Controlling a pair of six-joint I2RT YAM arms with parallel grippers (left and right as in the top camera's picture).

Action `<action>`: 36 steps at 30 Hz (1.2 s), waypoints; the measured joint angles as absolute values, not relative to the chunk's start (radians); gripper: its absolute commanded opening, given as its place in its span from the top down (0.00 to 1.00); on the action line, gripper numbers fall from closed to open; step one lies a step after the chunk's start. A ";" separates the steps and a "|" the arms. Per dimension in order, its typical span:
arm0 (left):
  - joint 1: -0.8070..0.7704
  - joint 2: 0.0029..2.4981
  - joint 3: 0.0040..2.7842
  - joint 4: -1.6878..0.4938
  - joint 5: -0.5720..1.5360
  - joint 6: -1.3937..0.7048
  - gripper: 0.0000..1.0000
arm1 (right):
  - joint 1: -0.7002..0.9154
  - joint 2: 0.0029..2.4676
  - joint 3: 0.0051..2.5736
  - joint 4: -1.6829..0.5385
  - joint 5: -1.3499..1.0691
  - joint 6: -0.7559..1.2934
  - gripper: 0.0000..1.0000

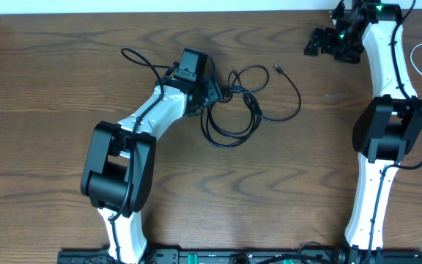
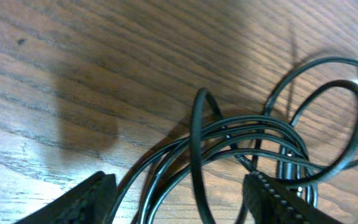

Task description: Untangle cables

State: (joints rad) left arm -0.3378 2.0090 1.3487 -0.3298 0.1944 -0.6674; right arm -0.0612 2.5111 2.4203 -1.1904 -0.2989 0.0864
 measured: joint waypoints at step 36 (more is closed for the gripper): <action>-0.351 1.670 1.364 -0.289 0.237 -0.453 0.93 | 0.008 2.511 2.420 -1.222 -0.376 0.010 0.07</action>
